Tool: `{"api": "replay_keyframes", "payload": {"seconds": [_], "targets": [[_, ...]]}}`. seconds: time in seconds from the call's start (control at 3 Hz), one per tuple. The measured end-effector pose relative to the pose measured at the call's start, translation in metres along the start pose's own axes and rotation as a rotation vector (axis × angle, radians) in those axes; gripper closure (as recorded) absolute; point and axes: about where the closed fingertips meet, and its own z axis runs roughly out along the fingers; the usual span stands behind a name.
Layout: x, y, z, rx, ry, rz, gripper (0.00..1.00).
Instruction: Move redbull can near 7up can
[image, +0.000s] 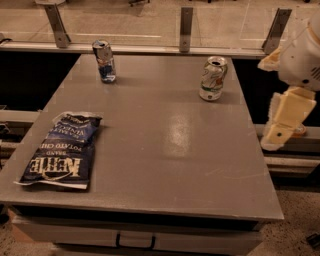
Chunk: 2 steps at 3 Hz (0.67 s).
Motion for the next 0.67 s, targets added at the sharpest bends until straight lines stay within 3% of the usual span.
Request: {"api": "replay_keyframes", "payload": {"seconds": [0.33, 0.67], "targets": [[-0.056, -0.018, 0.041, -0.034, -0.110, -0.094, 0.00], [-0.138, -0.041, 0.071, -0.029, -0.261, -0.188, 0.00]]}}
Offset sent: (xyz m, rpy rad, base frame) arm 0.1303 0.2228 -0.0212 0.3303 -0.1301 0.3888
